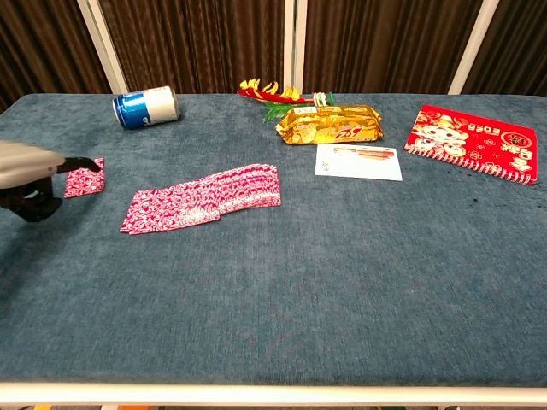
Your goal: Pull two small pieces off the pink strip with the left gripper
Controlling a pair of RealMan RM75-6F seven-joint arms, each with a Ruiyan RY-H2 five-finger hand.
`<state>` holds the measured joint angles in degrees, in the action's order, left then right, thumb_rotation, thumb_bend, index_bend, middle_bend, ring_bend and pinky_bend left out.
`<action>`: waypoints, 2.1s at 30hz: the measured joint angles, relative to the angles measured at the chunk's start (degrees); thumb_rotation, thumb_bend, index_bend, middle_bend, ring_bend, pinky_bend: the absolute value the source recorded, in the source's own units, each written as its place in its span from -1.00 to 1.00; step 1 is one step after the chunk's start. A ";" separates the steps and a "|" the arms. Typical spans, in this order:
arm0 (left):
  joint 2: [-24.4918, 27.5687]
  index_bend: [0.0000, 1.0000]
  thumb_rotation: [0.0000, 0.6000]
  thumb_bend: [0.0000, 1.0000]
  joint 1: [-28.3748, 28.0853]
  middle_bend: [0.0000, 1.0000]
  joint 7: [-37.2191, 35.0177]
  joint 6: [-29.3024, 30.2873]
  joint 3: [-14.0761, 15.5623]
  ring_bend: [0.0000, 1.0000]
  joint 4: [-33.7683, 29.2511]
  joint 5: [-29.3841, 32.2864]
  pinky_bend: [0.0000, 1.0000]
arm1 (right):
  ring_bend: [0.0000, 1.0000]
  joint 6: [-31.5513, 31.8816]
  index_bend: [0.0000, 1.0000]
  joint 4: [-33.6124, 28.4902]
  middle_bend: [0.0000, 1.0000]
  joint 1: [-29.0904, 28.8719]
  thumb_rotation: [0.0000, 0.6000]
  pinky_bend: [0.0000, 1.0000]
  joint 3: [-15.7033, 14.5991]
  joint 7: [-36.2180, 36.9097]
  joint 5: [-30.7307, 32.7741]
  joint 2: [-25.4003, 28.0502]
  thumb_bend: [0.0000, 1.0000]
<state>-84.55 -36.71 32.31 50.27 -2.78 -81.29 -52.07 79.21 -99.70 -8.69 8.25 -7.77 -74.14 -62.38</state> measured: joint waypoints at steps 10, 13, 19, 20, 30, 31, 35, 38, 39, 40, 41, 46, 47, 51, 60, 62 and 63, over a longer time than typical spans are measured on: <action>0.35 -0.85 1.00 0.20 -1.54 0.74 3.65 0.02 2.85 0.76 -8.32 -1.42 0.72 | -1.00 0.46 -1.00 0.47 -1.00 0.45 1.00 -1.00 0.00 1.20 0.08 0.34 -0.59; 0.02 -0.85 1.00 0.20 -2.07 0.74 4.05 -0.22 3.17 0.76 -8.44 -0.24 0.72 | -1.00 0.55 -1.00 0.76 -1.00 0.64 1.00 -1.00 0.01 1.75 0.21 0.48 -0.59; -0.17 -0.85 1.00 0.20 -2.62 0.74 3.91 0.42 3.30 0.76 -8.93 -0.21 0.72 | -1.00 0.04 -1.00 1.47 -1.00 0.59 1.00 -1.00 -0.07 2.33 0.42 0.20 -0.59; -0.28 -0.85 1.00 0.20 -2.69 0.74 3.84 0.45 3.31 0.76 -8.85 -0.22 0.72 | -1.00 -0.02 -1.00 1.53 -1.00 0.57 1.00 -1.00 -0.10 2.34 0.39 0.13 -0.59; -2.12 -0.85 1.00 0.22 -3.91 0.74 3.87 -1.01 4.00 0.76 -6.69 1.72 0.72 | -1.00 0.37 -1.00 1.65 -1.00 0.80 1.00 -1.00 -0.04 2.50 0.39 0.30 -0.59; -2.15 -0.85 1.00 0.22 -3.96 0.74 3.96 -0.97 4.15 0.76 -6.68 1.90 0.72 | -1.00 0.39 -1.00 1.67 -1.00 0.84 1.00 -1.00 -0.03 2.58 0.41 0.34 -0.59; -1.89 -0.85 1.00 0.22 -4.00 0.74 4.33 -0.33 4.60 0.76 -7.14 2.18 0.72 | -1.00 0.27 -1.00 1.85 -1.00 0.87 1.00 -1.00 -0.08 2.87 0.40 0.29 -0.59; -1.35 -0.85 1.00 0.22 -3.67 0.74 4.56 0.59 5.25 0.76 -8.05 2.24 0.72 | -1.00 0.06 -1.00 2.08 -1.00 0.81 1.00 -1.00 -0.13 3.08 0.36 0.10 -0.59; -1.17 -0.85 1.00 0.22 -3.54 0.74 4.61 0.86 5.44 0.76 -8.36 2.27 0.72 | -1.00 0.02 -1.00 2.15 -1.00 0.79 1.00 -1.00 -0.14 3.14 0.33 0.05 -0.59; -1.01 -0.85 1.00 0.22 -3.39 0.74 4.64 1.09 5.64 0.76 -8.66 2.29 0.72 | -1.00 -0.06 -1.00 2.23 -1.00 0.73 1.00 -1.00 -0.13 3.19 0.31 -0.01 -0.59; -0.77 -0.85 1.00 0.22 -3.14 0.74 4.69 1.47 5.97 0.76 -9.09 2.29 0.72 | -1.00 -0.08 -1.00 2.27 -1.00 0.72 1.00 -1.00 -0.13 3.24 0.29 -0.04 -0.59; 0.23 -0.85 1.00 0.22 -1.65 0.74 4.57 3.11 7.53 0.76 -10.70 2.45 0.72 | -1.00 -0.01 -1.00 2.40 -1.00 0.77 1.00 -1.00 -0.20 3.42 0.06 -0.11 -0.59; 0.42 -0.85 1.00 0.22 -1.40 0.74 4.58 3.39 7.81 0.76 -10.95 2.51 0.72 | -1.00 0.03 -1.00 2.43 -1.00 0.80 1.00 -1.00 -0.23 3.46 -0.01 -0.11 -0.59; 1.39 -0.85 1.00 0.22 -0.20 0.74 4.47 4.57 8.83 0.76 -12.07 2.87 0.72 | -1.00 0.18 -1.00 2.48 -1.00 0.91 1.00 -1.00 -0.31 3.67 -0.25 -0.14 -0.59; 4.24 -0.84 1.00 0.22 2.38 0.74 3.51 6.73 10.69 0.76 -14.81 3.11 0.72 | -1.00 0.61 -1.00 2.20 -1.00 1.02 1.00 -1.00 -0.33 3.98 -0.94 0.01 -0.59; 4.93 -0.84 1.00 0.22 2.78 0.74 3.32 7.24 10.85 0.76 -15.71 2.93 0.72 | -1.00 0.62 -1.00 2.16 -1.00 1.03 1.00 -1.00 -0.38 3.97 -1.04 0.00 -0.59; 5.21 -0.84 1.00 0.22 2.94 0.74 3.37 7.51 10.95 0.76 -16.05 2.85 0.72 | -1.00 0.63 -1.00 2.14 -1.00 1.04 1.00 -1.00 -0.41 3.95 -1.08 0.00 -0.59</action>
<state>-79.34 -33.77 35.68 57.78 8.17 -97.34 -49.21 79.84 -97.57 -7.65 7.84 -3.82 -75.22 -62.38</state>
